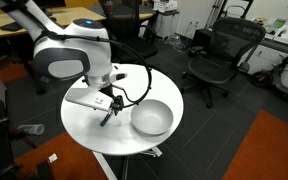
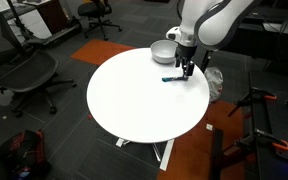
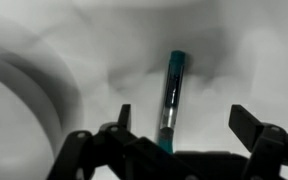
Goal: Put the marker in the bowl
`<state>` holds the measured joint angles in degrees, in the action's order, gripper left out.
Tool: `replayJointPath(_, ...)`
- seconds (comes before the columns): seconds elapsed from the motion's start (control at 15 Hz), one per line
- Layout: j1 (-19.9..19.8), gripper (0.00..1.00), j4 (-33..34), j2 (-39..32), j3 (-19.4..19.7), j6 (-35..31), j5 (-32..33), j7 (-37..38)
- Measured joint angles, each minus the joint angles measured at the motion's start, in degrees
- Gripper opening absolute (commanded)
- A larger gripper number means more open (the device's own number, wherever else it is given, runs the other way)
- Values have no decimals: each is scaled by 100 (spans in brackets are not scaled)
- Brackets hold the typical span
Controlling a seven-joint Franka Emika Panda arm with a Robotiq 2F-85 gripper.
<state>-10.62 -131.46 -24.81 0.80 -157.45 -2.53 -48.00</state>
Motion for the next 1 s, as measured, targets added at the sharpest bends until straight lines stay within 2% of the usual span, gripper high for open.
replayJointPath(0.53,-15,100,463,-478,-70,0,156,46)
replayJointPath(0.6,-15,97,500,-523,-71,0,187,68)
replayJointPath(0.67,-15,74,533,-561,-73,0,214,91)
replayJointPath(0.8,-16,68,594,-629,-85,1,225,96)
replayJointPath(1.0,-20,45,636,-689,-118,1,225,98)
